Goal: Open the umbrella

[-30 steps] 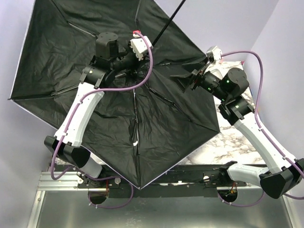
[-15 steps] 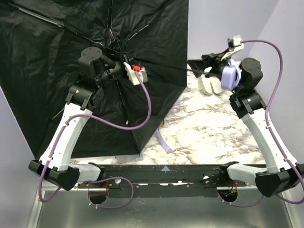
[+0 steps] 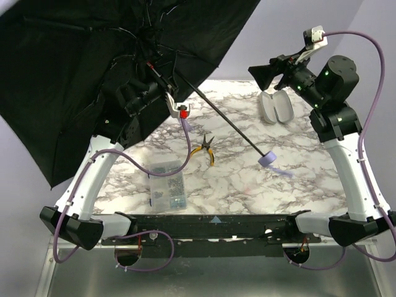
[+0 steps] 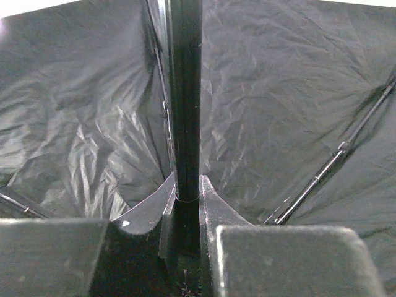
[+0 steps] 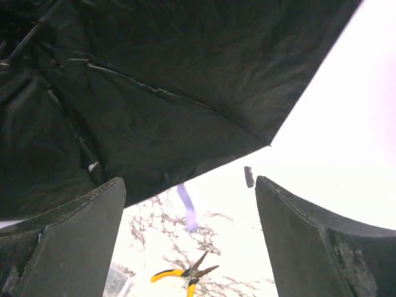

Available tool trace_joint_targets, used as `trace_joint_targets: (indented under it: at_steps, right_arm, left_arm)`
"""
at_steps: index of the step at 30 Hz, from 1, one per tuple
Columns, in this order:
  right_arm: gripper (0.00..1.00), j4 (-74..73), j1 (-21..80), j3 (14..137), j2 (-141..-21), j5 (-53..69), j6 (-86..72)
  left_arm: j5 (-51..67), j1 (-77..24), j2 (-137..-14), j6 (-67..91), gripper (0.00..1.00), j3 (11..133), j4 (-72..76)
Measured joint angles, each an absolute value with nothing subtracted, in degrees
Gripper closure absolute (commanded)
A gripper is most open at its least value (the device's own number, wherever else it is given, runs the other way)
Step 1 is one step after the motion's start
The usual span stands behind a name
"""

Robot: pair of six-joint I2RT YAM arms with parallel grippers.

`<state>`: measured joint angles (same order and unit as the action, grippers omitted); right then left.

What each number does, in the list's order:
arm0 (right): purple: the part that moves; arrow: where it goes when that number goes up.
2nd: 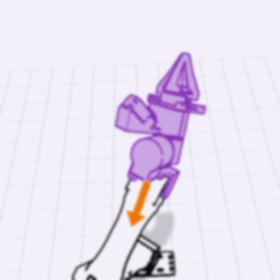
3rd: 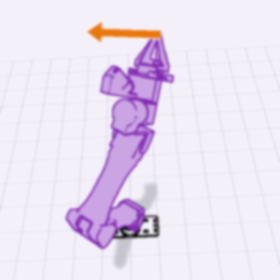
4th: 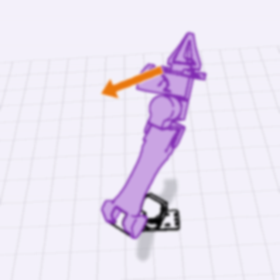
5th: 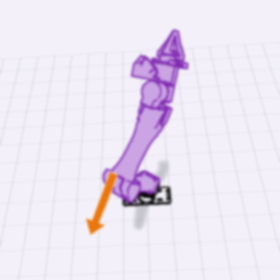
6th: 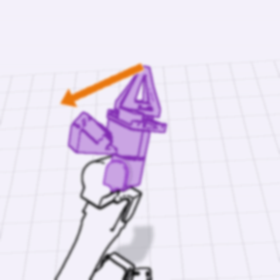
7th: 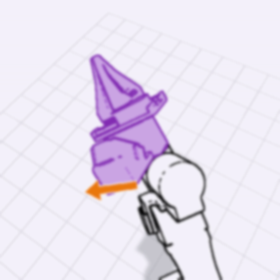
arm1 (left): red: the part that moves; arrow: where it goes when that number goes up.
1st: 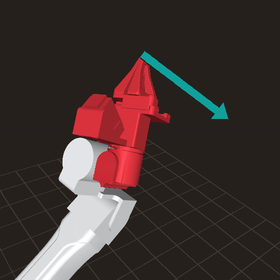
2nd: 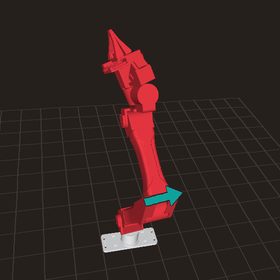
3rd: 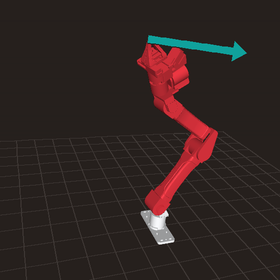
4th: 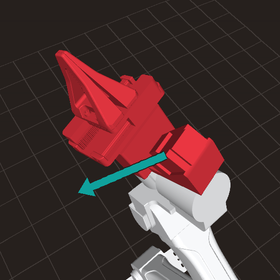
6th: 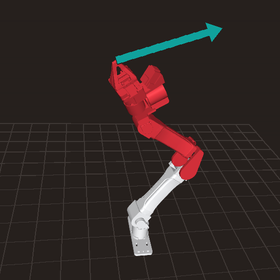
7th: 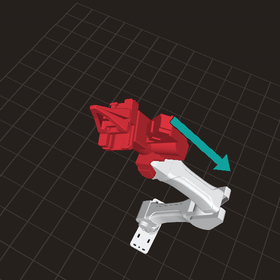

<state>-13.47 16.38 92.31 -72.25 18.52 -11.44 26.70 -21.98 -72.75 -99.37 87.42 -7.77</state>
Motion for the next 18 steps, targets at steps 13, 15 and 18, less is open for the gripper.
trace_joint_targets:
  at_steps: [13,15,18]
  right_arm:
    - [0.10,-49.2,16.6,109.1,-83.7,46.3,4.0]
    - [0.09,-55.0,16.8,109.1,-86.2,48.1,6.8]
    - [0.09,-62.7,17.1,109.3,-89.2,50.5,10.8]
  left_arm:
    - [27.8,-19.3,-73.6,-111.9,1.00,77.1,0.1]
    - [28.3,-19.3,-73.6,-112.7,1.00,77.0,0.9]
    - [29.0,-19.4,-73.6,-113.6,1.00,76.3,1.2]
